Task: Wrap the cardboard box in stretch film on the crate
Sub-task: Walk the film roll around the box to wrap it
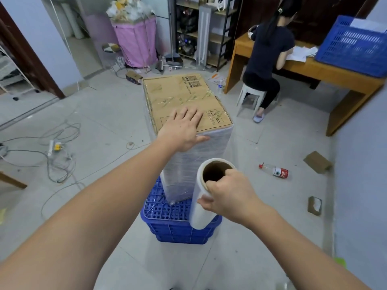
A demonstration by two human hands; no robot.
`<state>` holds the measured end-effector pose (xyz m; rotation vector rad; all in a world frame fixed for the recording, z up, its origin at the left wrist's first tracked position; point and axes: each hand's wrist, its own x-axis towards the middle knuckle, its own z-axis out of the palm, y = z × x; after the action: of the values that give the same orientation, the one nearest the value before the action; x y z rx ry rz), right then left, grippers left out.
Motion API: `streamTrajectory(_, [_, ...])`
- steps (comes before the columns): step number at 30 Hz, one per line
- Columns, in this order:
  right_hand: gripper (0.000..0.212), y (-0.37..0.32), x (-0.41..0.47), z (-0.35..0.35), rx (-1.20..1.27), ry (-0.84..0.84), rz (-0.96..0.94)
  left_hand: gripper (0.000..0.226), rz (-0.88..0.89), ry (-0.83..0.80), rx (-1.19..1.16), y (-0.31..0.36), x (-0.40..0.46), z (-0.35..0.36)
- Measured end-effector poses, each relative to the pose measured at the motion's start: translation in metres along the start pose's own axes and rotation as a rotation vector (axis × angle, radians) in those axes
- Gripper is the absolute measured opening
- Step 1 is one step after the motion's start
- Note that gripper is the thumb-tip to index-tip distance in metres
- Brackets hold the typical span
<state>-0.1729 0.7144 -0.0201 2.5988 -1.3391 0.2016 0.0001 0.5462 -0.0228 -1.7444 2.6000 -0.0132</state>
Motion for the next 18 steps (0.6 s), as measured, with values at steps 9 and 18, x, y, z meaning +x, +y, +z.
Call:
streamTrajectory(9, [0.041,-0.005,0.003,-0.001,0.032,-0.050,-0.059,0.101,-0.005,-0.009,0.000,-0.002,0.000,-0.001])
streamTrajectory(18, [0.053,-0.010,0.004,-0.016,0.096,-0.080,-0.017,0.103,-0.010,-0.004,-0.023,-0.002,0.000,-0.006])
